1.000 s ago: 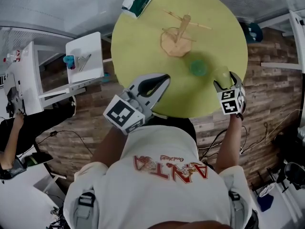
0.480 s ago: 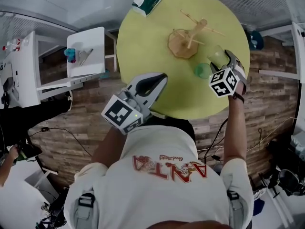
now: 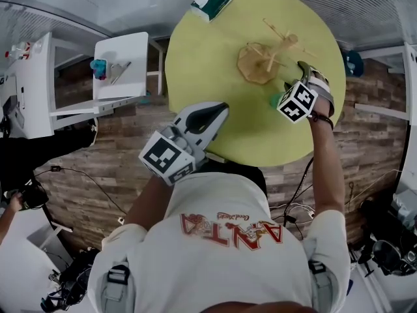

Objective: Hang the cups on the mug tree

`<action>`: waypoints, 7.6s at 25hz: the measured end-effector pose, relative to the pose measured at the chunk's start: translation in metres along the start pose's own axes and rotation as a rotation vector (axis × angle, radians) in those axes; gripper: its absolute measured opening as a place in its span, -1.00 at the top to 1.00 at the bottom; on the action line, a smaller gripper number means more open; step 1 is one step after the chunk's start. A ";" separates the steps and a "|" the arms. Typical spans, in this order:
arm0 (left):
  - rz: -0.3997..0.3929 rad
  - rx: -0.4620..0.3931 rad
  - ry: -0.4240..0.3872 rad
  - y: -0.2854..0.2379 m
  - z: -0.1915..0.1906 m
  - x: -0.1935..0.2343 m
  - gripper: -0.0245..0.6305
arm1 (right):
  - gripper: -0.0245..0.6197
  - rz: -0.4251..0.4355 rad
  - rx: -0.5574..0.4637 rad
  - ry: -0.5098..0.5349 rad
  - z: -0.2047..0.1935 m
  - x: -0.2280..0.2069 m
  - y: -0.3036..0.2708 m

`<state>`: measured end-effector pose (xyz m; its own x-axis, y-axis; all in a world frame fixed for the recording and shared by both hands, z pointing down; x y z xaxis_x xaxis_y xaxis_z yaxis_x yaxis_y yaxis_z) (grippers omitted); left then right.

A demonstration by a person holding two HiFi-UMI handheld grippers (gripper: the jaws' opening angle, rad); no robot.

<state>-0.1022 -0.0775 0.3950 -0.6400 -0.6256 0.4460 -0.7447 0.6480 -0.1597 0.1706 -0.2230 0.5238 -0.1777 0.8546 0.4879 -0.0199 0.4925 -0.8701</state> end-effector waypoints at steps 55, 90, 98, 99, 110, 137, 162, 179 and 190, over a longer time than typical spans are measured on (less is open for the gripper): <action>-0.235 0.032 -0.058 -0.044 0.032 -0.028 0.89 | 0.91 -0.287 -0.871 -1.010 -0.039 0.069 0.222; -0.173 0.081 -0.087 -0.039 0.020 -0.050 0.90 | 0.14 -0.030 -0.638 -1.082 -0.103 0.096 0.128; -0.091 0.113 -0.052 -0.032 0.003 -0.049 0.90 | -0.09 0.168 -0.428 -0.939 -0.086 0.128 0.031; -0.083 0.116 -0.050 -0.032 0.001 -0.049 0.90 | -0.14 0.183 -0.416 -0.926 -0.084 0.130 0.020; -0.008 0.142 -0.025 -0.025 -0.012 -0.040 0.90 | -0.20 0.127 -0.428 -0.923 -0.061 0.115 -0.031; -0.133 0.064 -0.050 -0.031 0.015 -0.030 0.90 | -0.18 -0.345 -0.327 -0.742 -0.072 0.015 0.123; -0.149 -0.014 -0.002 0.000 0.015 -0.021 0.90 | -0.18 -0.497 0.091 0.158 0.019 -0.049 0.145; -0.125 -0.024 0.015 0.009 0.014 -0.015 0.90 | -0.18 -0.464 0.225 0.495 0.055 -0.037 0.135; -0.136 -0.021 -0.001 0.005 0.017 -0.016 0.90 | -0.18 -0.470 0.197 0.482 0.052 -0.031 0.133</action>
<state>-0.0988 -0.0715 0.3720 -0.5340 -0.7087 0.4611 -0.8204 0.5662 -0.0798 0.1219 -0.1924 0.3893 0.3486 0.5587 0.7526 -0.1740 0.8276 -0.5337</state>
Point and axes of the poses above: the fingertips, and each gripper's own axes: y backward along the fingers, x to its left, z out of its top, the point moved 10 cm from there along y, backward along the fingers, and after that the axes turned 1 degree about y, right-handed, at the moved point
